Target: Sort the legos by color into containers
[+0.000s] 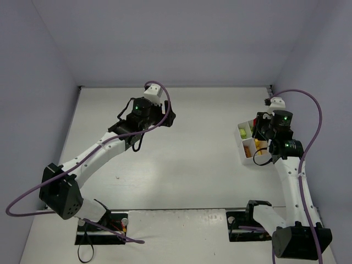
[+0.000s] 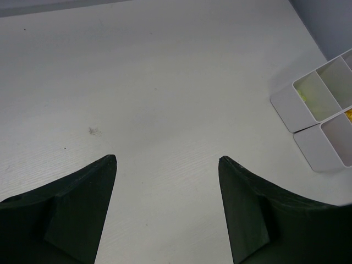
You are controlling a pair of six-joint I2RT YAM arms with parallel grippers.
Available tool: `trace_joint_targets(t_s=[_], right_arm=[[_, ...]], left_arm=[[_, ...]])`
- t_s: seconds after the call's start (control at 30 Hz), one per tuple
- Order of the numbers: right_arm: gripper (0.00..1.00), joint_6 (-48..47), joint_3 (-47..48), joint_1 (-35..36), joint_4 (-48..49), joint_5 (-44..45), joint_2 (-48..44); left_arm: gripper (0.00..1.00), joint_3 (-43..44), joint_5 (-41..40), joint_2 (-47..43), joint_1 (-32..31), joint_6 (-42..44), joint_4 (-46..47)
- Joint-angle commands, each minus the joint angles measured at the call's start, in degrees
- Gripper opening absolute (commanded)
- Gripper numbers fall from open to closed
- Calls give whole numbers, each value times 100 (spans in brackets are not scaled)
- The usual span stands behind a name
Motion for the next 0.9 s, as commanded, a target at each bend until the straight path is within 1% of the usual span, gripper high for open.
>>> trace_joint_targets(t_s=[0.0,0.13,0.23,0.4,0.5,0.73,0.87], right_arm=[[0,10,366,6,200,61,15],[0,-51,498,6,200,246,226],[0,-122,770,-12,191,360,463],[0,-359,1227,-47,156,684,911],[0,-535,1219,-65,156,1062,1131],[0,-676,1000,-117,287,1555,1465],[0,-685,1087,-223,314,1740,1798]], left_arm=[[68,340,49,-105,55,-85,390],[68,340,154,-175,55,-85,284],[68,270,277,-306,47,-15,161],[68,-37,277,-553,55,169,143],[68,-257,295,-746,55,249,126],[68,-600,303,-1247,55,573,117],[68,-881,409,-1406,55,732,143]])
